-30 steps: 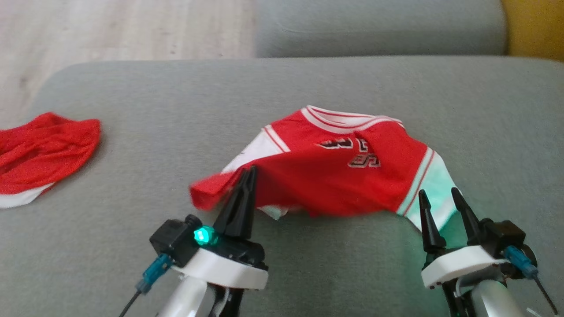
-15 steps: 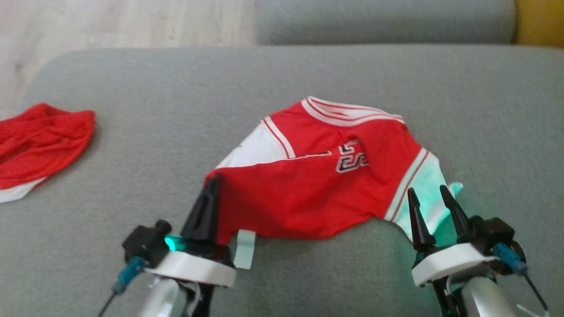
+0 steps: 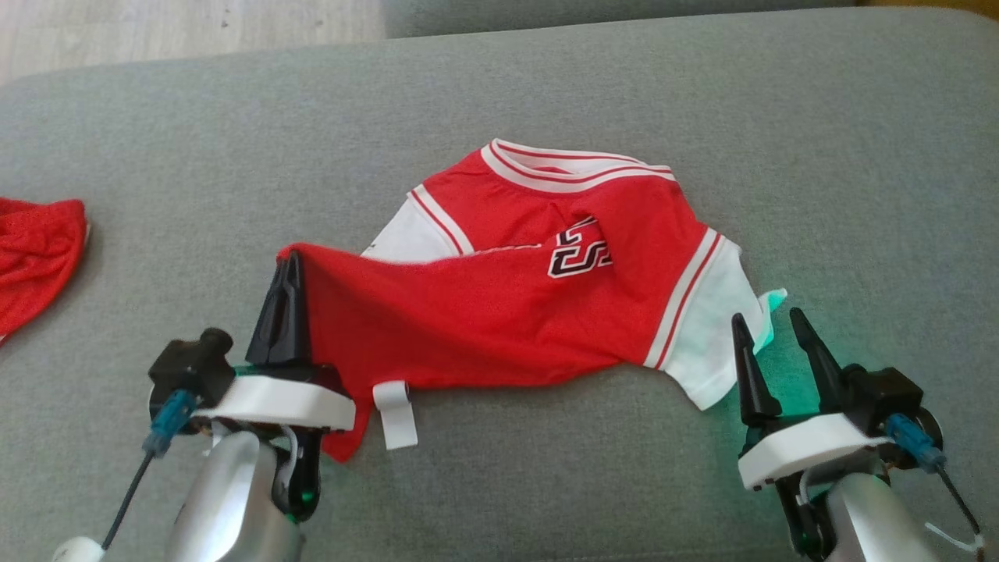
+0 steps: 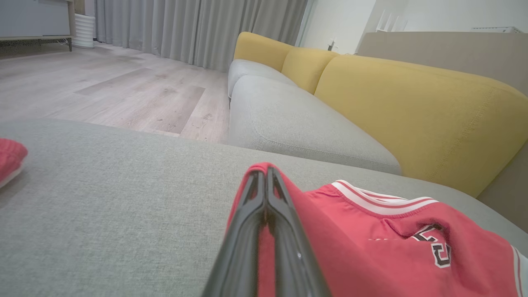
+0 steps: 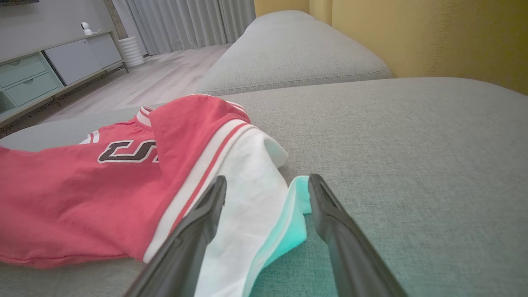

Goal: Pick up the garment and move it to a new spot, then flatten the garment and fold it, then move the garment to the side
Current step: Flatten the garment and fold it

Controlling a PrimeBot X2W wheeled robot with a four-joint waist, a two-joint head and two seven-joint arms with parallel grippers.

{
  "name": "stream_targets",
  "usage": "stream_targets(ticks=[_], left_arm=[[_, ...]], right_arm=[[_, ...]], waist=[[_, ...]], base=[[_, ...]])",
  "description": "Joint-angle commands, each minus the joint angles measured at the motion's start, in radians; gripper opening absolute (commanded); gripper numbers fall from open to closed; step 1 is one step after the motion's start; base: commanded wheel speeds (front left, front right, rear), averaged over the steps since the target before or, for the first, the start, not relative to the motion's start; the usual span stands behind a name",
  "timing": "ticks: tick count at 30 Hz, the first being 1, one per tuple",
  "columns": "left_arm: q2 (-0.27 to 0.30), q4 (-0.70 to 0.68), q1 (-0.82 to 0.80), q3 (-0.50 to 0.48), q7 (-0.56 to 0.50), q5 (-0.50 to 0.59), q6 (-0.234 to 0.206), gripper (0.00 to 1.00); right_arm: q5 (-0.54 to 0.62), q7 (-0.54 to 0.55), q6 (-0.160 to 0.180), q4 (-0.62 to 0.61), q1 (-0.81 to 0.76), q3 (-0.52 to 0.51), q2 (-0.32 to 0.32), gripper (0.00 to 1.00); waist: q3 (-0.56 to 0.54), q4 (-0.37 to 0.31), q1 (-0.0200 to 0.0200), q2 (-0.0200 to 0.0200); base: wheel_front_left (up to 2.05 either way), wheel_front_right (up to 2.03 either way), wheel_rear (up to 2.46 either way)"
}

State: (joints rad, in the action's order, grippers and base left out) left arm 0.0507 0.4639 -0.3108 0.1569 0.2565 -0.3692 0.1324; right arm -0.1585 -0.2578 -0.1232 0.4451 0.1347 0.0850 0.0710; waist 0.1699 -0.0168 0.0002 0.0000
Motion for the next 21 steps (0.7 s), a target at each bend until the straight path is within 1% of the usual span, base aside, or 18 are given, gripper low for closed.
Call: stream_targets(ticks=[1,2,3,4,5,12,21], left_arm=[[0.008,-0.036,-0.048,-0.041,0.005,0.007,-0.002,0.00],[0.007,-0.034,-0.050,-0.041,0.005,0.012,-0.002,0.00],[0.006,-0.032,-0.051,-0.042,0.005,0.020,-0.002,0.26],[0.005,-0.029,-0.051,-0.045,0.005,0.023,-0.002,0.69],[0.004,-0.018,-0.050,-0.047,0.005,0.021,-0.002,1.00],[0.000,0.055,-0.021,-0.048,0.005,-0.006,-0.002,1.00],[0.000,0.079,0.091,0.091,0.005,-0.144,-0.002,1.00]], right_arm=[[-0.006,-0.004,-0.008,-0.023,0.039,0.019,0.001,1.00],[-0.007,-0.004,-0.008,-0.022,0.040,0.020,0.000,1.00],[-0.007,-0.004,-0.008,-0.021,0.039,0.021,-0.001,1.00],[-0.008,-0.004,-0.008,-0.019,0.039,0.023,-0.002,1.00],[-0.009,-0.004,-0.008,-0.017,0.040,0.025,-0.003,1.00],[-0.017,-0.004,-0.008,-0.005,0.037,0.036,-0.007,1.00],[-0.020,-0.004,-0.008,-0.002,0.026,0.034,-0.009,1.00]], waist=[[-0.003,0.007,-0.0002,0.0000],[-0.005,0.010,-0.0002,0.0000],[-0.009,0.013,-0.0002,0.0000],[-0.011,0.016,-0.0002,0.0000],[-0.014,0.018,-0.0002,0.0000],[-0.028,0.030,-0.0002,0.0000],[-0.033,0.028,-0.0002,0.0000]], base=[[0.00,0.00,0.00],[0.00,0.00,0.00],[0.00,0.00,0.00],[0.00,0.00,0.00],[0.00,0.00,0.00],[0.00,0.00,0.00],[0.00,0.00,0.00]])
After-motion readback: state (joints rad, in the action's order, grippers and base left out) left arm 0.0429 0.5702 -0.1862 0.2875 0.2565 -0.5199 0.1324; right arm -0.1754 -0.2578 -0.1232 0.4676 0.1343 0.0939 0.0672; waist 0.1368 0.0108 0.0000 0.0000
